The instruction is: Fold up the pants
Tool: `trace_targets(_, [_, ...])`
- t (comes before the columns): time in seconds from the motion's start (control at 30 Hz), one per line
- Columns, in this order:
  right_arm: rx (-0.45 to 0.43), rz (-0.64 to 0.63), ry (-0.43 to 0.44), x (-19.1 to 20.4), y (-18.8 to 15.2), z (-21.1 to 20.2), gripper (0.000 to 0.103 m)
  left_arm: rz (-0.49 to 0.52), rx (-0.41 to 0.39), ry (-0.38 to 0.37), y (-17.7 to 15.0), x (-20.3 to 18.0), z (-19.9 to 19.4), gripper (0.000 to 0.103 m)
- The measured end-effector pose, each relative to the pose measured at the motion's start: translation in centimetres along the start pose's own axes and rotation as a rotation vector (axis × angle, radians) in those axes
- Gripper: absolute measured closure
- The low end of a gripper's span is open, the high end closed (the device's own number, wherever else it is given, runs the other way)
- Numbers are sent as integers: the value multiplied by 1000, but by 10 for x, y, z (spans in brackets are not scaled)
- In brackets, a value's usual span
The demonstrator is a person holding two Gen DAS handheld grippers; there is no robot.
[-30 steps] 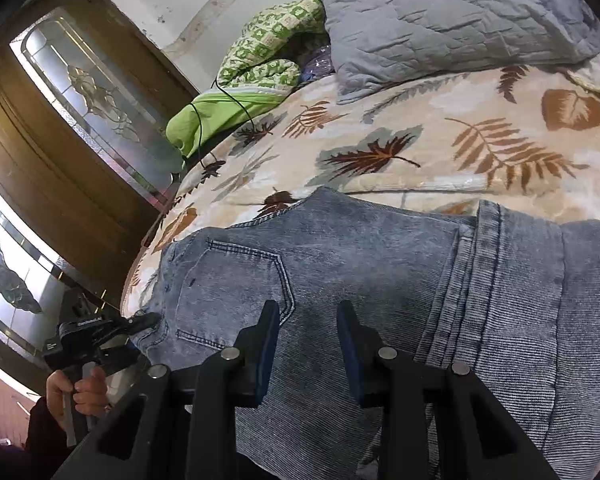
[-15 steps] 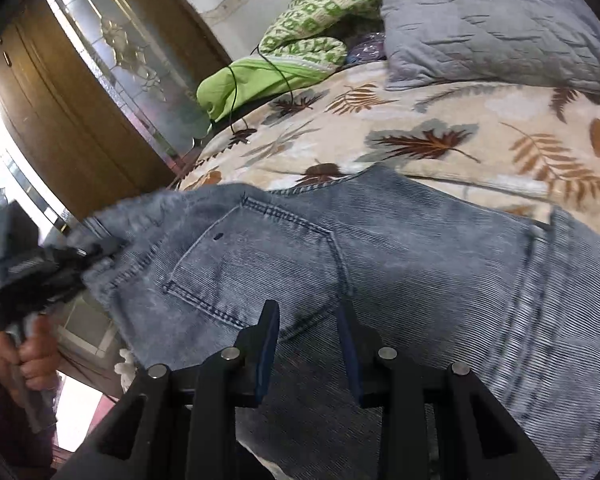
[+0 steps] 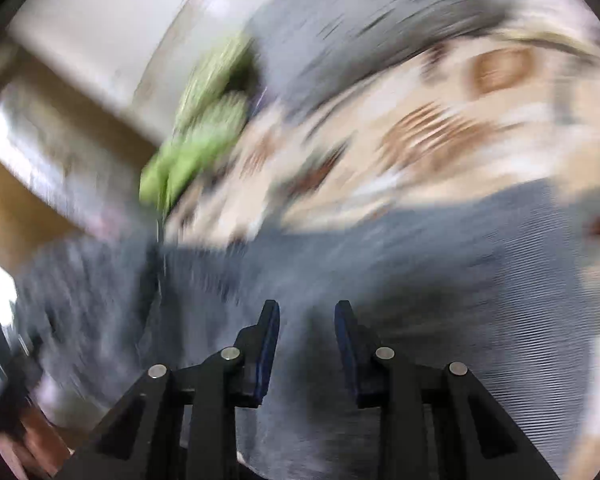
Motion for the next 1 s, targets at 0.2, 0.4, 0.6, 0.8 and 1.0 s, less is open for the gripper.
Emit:
trace_targets(0.2, [-173, 288, -48, -93, 28, -60, 71, 84, 80, -101, 4, -66, 51, 91])
trace_targets(0.4, [-207, 428, -63, -147, 34, -79, 71, 105, 234, -228, -28, -130, 135, 90])
trace_targets(0.6, [-183, 496, -49, -169, 36, -83, 71, -20, 441, -349, -69, -135, 178, 86])
trace_targets(0.8, [-181, 429, -70, -152, 40, -77, 71, 11, 226, -346, -19, -112, 130, 54])
trace_targets(1.0, [-194, 365, -47, -125, 44, -70, 71, 84, 193, -240, -3, -89, 118, 49])
Point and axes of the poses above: each gripper's, at about its wrist camera, not at the fingertips, and z roughly the way its jaws point, x to its left, y to its top, the point moved 5 cm from there along z, roughly the way its jaws point, and after that the axes turned 11 degrees about -y, right-handed, at the moved point
